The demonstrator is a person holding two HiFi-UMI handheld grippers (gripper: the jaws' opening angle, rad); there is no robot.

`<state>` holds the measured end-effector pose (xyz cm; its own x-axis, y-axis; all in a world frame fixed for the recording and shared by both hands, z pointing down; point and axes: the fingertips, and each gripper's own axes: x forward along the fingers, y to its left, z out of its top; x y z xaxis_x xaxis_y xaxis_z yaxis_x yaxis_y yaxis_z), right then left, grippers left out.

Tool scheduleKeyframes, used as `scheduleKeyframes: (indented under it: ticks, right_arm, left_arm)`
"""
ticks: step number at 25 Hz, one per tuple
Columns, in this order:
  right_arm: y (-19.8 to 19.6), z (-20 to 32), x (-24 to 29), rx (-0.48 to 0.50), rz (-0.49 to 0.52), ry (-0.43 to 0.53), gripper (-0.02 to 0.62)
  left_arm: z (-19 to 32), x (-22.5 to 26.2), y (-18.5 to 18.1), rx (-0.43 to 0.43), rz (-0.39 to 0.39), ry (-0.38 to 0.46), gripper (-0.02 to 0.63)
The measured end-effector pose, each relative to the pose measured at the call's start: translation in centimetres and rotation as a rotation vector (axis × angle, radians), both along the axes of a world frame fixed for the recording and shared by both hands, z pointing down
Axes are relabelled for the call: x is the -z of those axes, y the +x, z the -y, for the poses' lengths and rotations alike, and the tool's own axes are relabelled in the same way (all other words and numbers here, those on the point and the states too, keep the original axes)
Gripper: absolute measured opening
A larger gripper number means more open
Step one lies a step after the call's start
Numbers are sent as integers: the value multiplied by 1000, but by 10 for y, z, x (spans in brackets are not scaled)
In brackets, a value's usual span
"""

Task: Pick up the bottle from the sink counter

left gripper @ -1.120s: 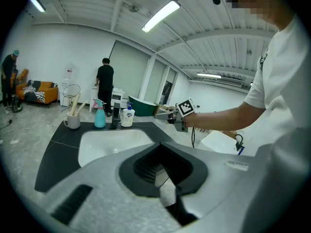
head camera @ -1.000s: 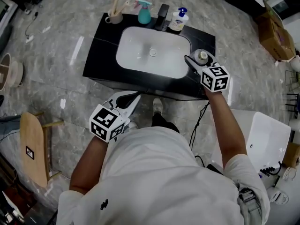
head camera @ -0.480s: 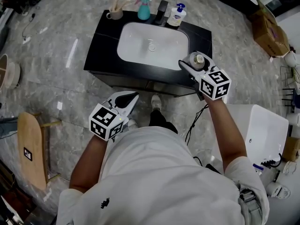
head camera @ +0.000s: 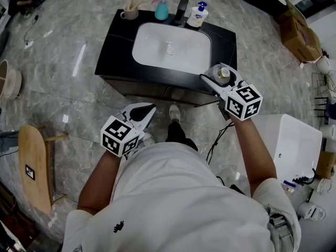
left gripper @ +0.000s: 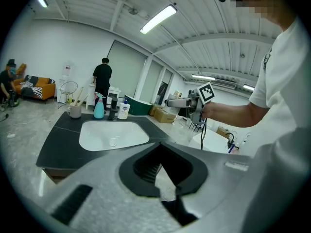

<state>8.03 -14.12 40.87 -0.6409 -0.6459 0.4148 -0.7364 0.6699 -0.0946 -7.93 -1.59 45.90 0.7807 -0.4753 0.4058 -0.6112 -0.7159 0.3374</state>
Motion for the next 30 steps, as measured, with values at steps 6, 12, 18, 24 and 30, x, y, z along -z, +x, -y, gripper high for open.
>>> scheduleKeyframes:
  ticks: [6, 12, 18, 24, 30]
  right_arm:
    - [-2, -14, 6, 3, -9, 6, 357]
    - [-5, -24, 11, 7, -7, 11, 357]
    - [-8, -27, 14, 13, -5, 12, 357]
    - [-9, -25, 15, 11, -3, 6, 357]
    - [-4, -19, 10, 1, -14, 0, 357]
  left_arm:
    - [-8, 1, 2, -20, -2, 3, 6]
    - [-14, 3, -1, -22, -3, 10, 6]
    - [-17, 4, -4, -16, -2, 12, 6]
    - [-16, 6, -8, -5, -5, 18, 6]
    - [-14, 6, -9, 3, -7, 16, 6]
